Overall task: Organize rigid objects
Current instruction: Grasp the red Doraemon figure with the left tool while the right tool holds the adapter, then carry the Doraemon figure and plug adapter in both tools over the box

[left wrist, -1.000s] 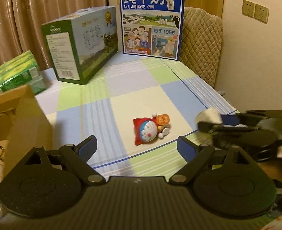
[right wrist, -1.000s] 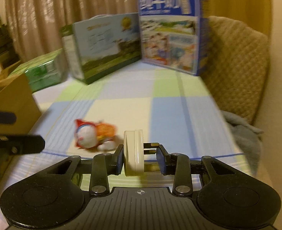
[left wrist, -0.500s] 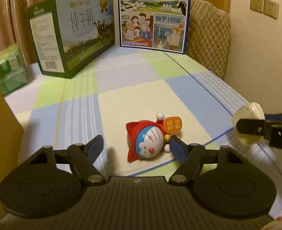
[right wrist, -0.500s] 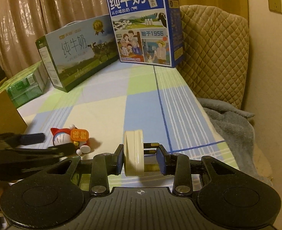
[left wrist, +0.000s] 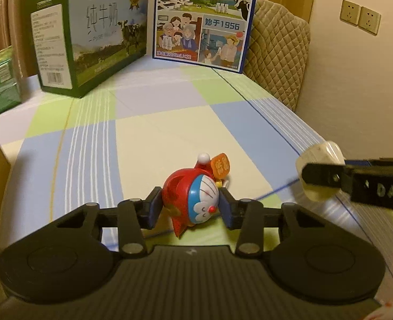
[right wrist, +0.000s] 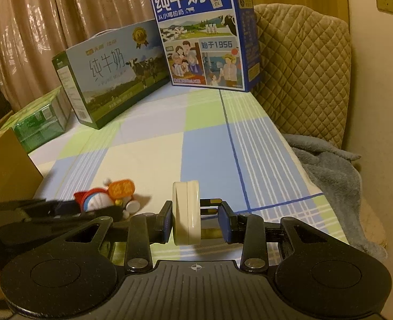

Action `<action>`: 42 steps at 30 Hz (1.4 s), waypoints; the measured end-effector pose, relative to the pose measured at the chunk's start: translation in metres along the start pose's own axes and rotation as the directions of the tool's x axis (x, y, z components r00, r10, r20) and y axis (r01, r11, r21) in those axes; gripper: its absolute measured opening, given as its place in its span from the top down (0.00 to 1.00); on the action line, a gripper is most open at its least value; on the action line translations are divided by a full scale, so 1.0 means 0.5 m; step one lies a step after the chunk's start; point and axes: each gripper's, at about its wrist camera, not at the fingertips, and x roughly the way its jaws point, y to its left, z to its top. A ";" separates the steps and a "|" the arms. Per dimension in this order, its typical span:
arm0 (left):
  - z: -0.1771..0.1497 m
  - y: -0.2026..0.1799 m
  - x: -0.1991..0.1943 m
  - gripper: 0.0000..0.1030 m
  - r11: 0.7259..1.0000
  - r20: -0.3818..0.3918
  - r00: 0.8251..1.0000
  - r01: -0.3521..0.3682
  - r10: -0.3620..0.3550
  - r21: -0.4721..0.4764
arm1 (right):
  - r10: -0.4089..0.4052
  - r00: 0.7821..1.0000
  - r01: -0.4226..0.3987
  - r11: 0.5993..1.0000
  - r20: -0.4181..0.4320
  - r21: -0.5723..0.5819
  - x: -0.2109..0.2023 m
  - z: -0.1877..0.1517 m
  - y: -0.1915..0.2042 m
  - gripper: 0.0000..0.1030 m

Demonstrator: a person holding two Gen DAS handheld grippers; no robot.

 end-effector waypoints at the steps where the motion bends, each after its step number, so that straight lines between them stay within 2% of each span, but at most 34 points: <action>1: -0.006 -0.001 -0.008 0.62 1.000 -0.001 1.000 -0.005 0.005 -0.011 | 0.000 1.000 0.000 1.000 0.000 0.000 -0.001 0.000 0.000 0.69; 13: -0.049 0.001 -0.122 0.62 0.995 -0.029 0.998 -0.052 0.050 -0.087 | 0.006 1.000 -0.007 0.999 -0.016 -0.049 -0.027 -0.016 0.030 0.69; 18: -0.066 -0.002 -0.186 0.62 0.994 -0.047 0.998 -0.055 0.051 -0.099 | -0.008 0.999 0.007 1.000 -0.050 -0.012 -0.068 -0.052 0.042 0.69; 24: -0.089 -0.020 -0.293 0.62 0.990 -0.049 0.999 -0.028 0.022 -0.137 | -0.004 0.996 0.004 1.000 -0.093 0.001 -0.172 -0.097 0.085 0.69; 33: -0.102 -0.026 -0.497 0.62 0.989 0.021 1.000 -0.016 0.019 -0.144 | 0.025 0.999 -0.026 0.999 -0.033 -0.036 -0.367 -0.112 0.185 0.69; 42: -0.126 0.000 -0.644 0.62 0.989 0.077 0.996 -0.029 0.040 -0.142 | 0.075 0.997 -0.077 0.992 -0.019 -0.096 -0.467 -0.133 0.276 0.69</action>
